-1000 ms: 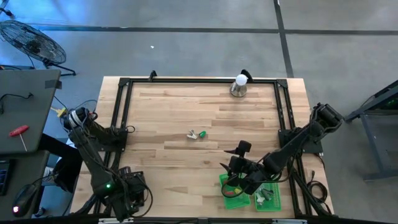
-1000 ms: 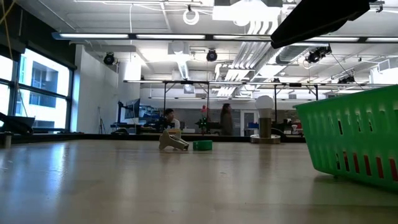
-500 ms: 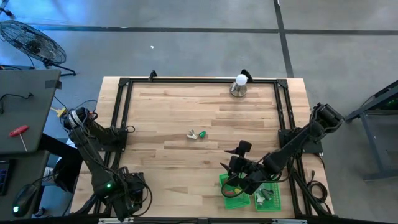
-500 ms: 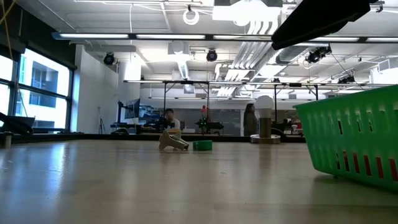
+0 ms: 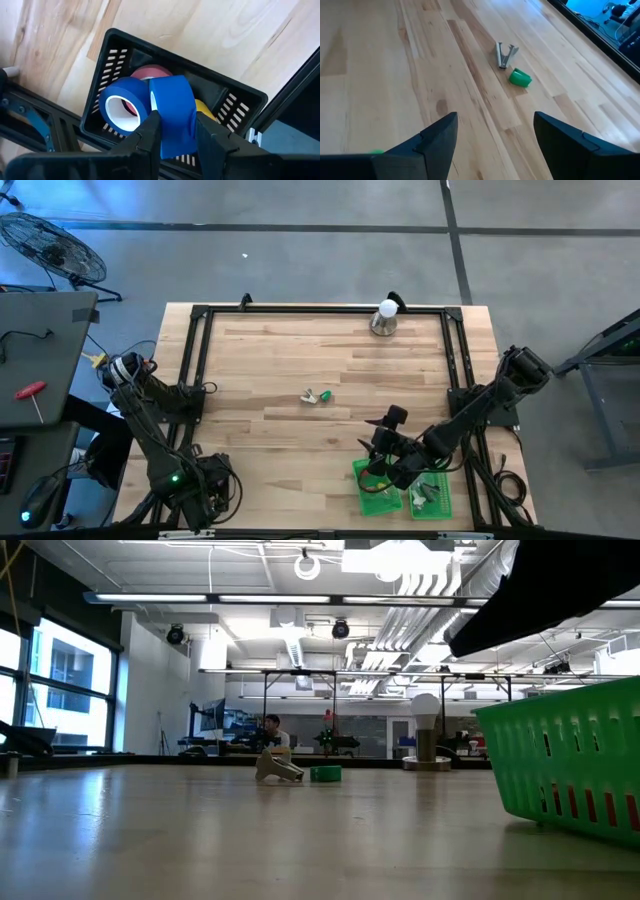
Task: Pick and place Stapler, Stapler remover, tape
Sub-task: Put the blue tape into the black bin
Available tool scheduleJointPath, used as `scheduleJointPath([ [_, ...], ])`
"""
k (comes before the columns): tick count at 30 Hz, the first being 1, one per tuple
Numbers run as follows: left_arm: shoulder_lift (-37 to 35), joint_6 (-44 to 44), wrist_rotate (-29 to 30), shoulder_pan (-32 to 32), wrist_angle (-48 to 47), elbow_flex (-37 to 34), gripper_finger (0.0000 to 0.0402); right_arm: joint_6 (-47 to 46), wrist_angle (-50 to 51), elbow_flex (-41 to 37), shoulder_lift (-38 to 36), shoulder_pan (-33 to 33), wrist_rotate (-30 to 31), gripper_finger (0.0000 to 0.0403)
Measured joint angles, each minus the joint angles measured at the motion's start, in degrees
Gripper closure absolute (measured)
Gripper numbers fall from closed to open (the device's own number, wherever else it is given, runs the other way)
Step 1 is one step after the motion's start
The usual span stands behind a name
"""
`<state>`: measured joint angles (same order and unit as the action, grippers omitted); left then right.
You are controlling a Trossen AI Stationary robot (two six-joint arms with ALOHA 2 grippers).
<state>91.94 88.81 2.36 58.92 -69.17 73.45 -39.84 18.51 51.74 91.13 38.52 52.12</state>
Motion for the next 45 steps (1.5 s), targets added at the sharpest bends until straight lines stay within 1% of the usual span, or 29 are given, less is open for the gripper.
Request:
scheduleJointPath([
  [12, 0.0, 1.0, 0.1, 0.0, 0.0, 0.0, 0.0315, 1.3, -1.4, -0.1, 0.0, 0.0, 0.0, 0.0151],
  [19, 0.0, 4.7, -0.6, 0.0, -5.1, 0.0, 0.0315, 1.3, -1.6, -0.1, 0.0, 0.0, 0.0, 0.0151],
  [24, 0.0, 5.5, -1.6, 0.0, -5.1, 0.0, 0.0315, 1.3, -1.6, -0.1, 0.0, 0.0, 0.0, 0.0151],
  [28, 0.0, 5.5, -0.8, 0.0, -5.7, 0.0, 0.0315, 1.7, -1.6, -0.1, 0.0, 0.0, 0.0, 0.0151],
  [30, 0.0, 5.5, -0.1, 0.0, -6.3, 0.0, 0.03, 1.8, -1.6, -0.1, 0.0, 0.0, 0.0, 0.0151],
  [35, 0.0, 5.4, 0.8, 0.0, -6.3, 0.0, 0.0218, 1.8, -1.6, -0.1, 0.0, 0.0, 0.0, 0.0151],
  [38, 0.0, 5.4, 1.4, 0.0, -6.3, 0.0, 0.0186, 2.0, -1.6, -0.1, 0.0, 0.0, 0.0, 0.0151],
  [41, 0.0, 4.5, 1.6, 0.0, -6.6, 0.0, 0.0171, 2.0, -1.6, -0.1, 0.0, 0.0, 0.0, 0.0151],
  [45, 0.0, 3.0, 1.6, 0.0, -9.3, 0.0, 0.0167, 2.0, -1.6, -0.1, 0.0, 0.0, 0.0, 0.0151],
])
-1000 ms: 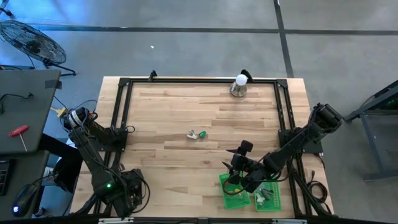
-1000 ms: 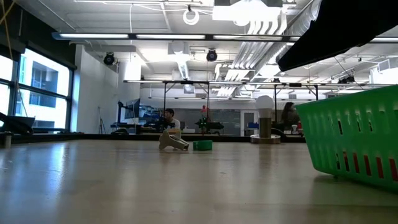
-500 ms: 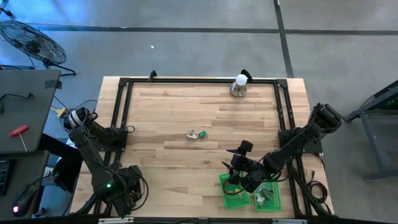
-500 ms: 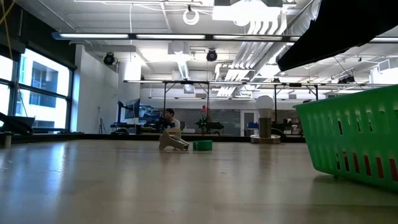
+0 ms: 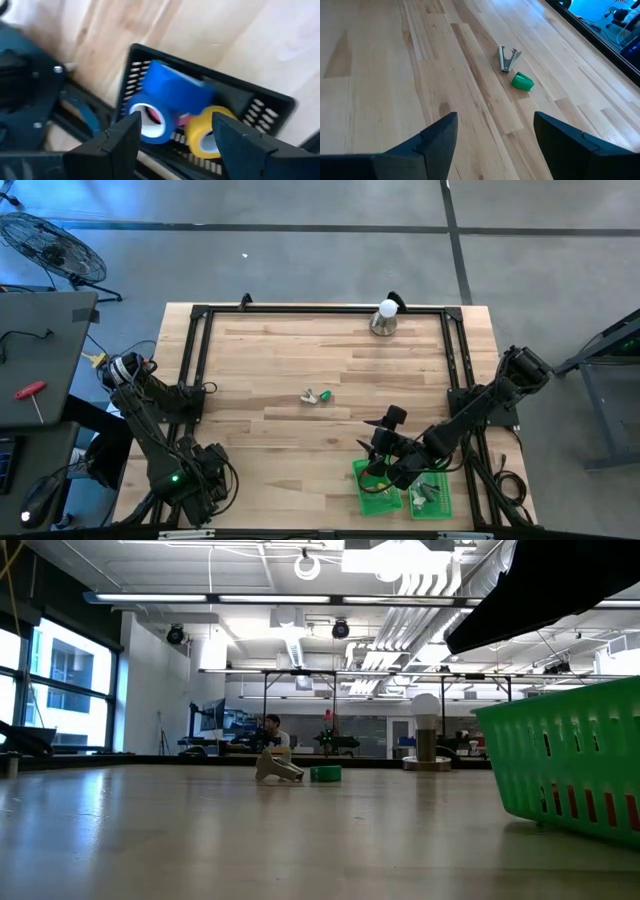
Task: Pick and place Stapler, Stapler remover, tape
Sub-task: Put the blue tape into the black bin, then put the gray staple remover into the right green bin
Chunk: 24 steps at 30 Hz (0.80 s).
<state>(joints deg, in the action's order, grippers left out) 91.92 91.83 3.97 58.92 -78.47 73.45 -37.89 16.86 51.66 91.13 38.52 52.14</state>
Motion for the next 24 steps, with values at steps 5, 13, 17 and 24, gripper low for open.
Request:
scheduleJointPath([
  [5, 0.0, 1.7, -0.1, 0.0, -4.3, 0.0, 0.0166, 0.0, 0.0, 0.0, 0.0, 0.0, 0.0, 0.0151],
  [13, 0.0, 3.0, -0.4, 0.0, -8.6, 0.0, 0.0165, 0.0, 0.0, 0.0, 0.0, 0.0, 0.9, 0.0151],
  [17, 0.0, 4.1, -0.4, 0.0, -11.5, 0.0, 0.0165, 0.0, 0.0, 0.0, 0.0, 0.0, 0.9, 0.0151],
  [24, 0.0, 4.6, 8.0, -0.1, -11.6, 0.0, 0.0165, 0.0, 0.0, 0.0, 0.0, 0.0, 1.8, 0.0151],
])
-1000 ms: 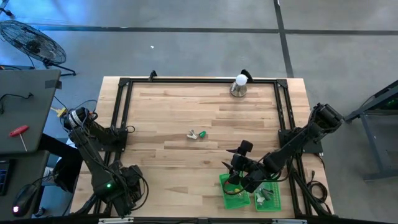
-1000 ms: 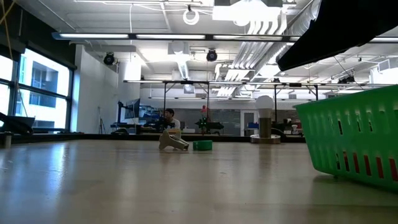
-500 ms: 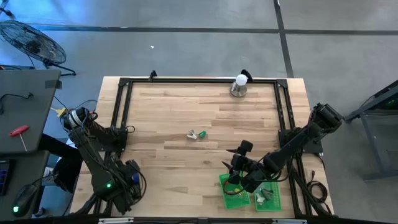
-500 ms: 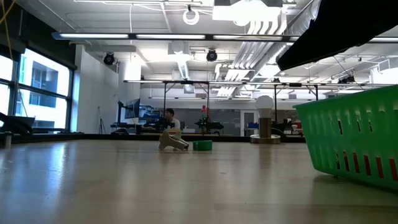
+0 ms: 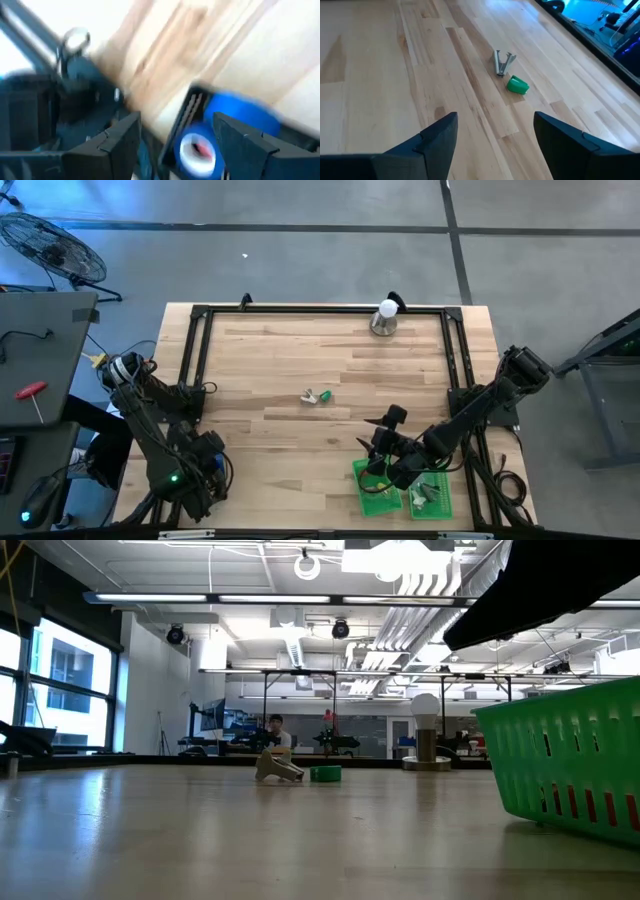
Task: Pick and place Stapler, Stapler remover, tape
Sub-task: Put the gray staple remover into the right green bin
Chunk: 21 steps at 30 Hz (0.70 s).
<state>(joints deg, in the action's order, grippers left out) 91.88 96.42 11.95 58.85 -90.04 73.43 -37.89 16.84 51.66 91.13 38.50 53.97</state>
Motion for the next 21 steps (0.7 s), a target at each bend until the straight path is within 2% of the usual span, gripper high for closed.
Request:
scheduleJointPath([
  [3, 0.0, -0.4, 10.6, -1.1, 0.0, 0.0, 0.0165, 0.0, 0.0, 0.0, 0.0, 0.0, 1.5, 0.0151],
  [6, 0.0, -4.5, 21.8, -3.0, 0.0, 0.0, 0.0165, 0.0, -0.1, 0.0, 0.0, -0.1, 2.5, 0.0151],
  [9, 0.0, -10.0, 29.1, -5.8, 0.1, 0.0, 0.0165, 0.0, -0.1, 0.0, 0.0, -0.4, 2.7, 0.0151],
  [21, 0.0, -25.0, 39.7, -22.3, 1.9, 0.0, 0.0165, 0.8, -0.4, 0.0, 0.0, -1.4, 2.5, 0.0151],
])
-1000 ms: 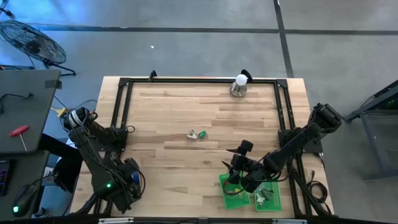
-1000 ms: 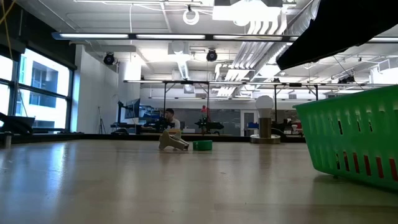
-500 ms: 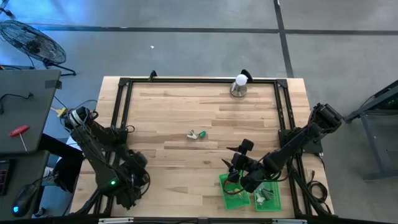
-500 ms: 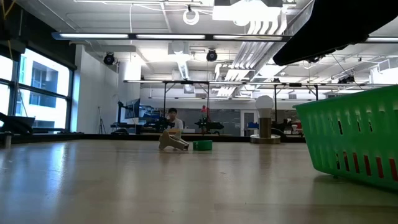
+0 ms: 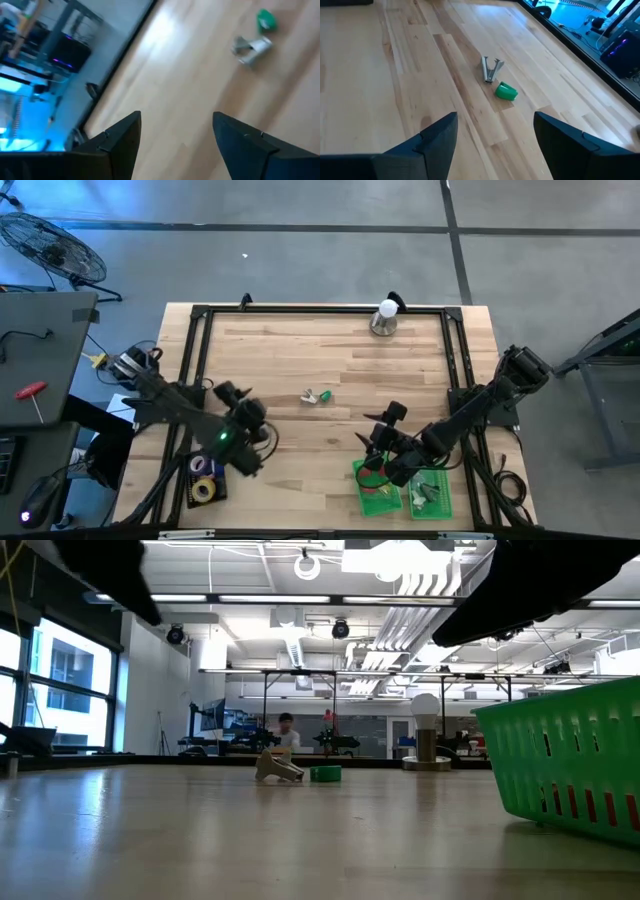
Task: Pick and place Stapler, Stapler remover, tape
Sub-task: Put the gray staple remover into the right green bin
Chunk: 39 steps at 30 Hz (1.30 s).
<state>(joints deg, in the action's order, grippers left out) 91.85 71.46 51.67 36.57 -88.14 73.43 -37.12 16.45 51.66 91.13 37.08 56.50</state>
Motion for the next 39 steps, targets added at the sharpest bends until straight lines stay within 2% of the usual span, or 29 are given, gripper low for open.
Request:
scheduleJointPath([
  [3, 0.0, -2.9, 2.6, -3.9, 1.3, 0.0, 0.0165, 0.0, 0.0, 0.0, 0.0, 0.0, -0.8, 0.0151],
  [6, 0.0, -6.0, 1.4, -7.5, 4.9, 0.0, 0.0165, -0.1, 0.0, 0.0, 0.0, 0.0, -1.1, 0.0151],
  [9, 0.0, -17.2, -0.9, -10.6, 11.2, 0.0, 0.0165, -0.1, 0.0, 0.0, 0.0, 0.0, -1.1, 0.0151],
  [16, 0.0, -52.6, -15.3, -15.8, 30.8, 0.0, 0.0165, -0.1, 0.0, 0.0, 0.0, 0.0, -1.6, 0.0151],
  [19, 0.0, -64.9, -22.5, -17.3, 36.2, 0.0, 0.0165, -0.1, 0.0, 0.0, 0.0, 0.0, -1.8, 0.0151],
  [22, 0.0, -73.6, -27.9, -18.8, 39.0, 0.0, 0.0165, -0.1, 0.0, 0.0, 0.0, 0.0, -1.8, 0.0151],
  [26, 0.0, -78.4, -33.7, -21.8, 40.1, 0.0, 0.0165, -0.1, 0.0, 0.0, 0.0, 0.0, -1.8, 0.0151],
  [33, 1.4, -79.2, -39.3, -29.0, 43.0, 0.0, 0.0165, -0.1, 0.0, 0.0, 0.0, 0.1, -3.1, 0.0151],
  [39, 7.7, -81.4, -44.2, -33.8, 45.1, 0.0, 0.0165, -0.3, -0.1, 0.0, 0.0, 0.1, -4.7, 0.0151],
])
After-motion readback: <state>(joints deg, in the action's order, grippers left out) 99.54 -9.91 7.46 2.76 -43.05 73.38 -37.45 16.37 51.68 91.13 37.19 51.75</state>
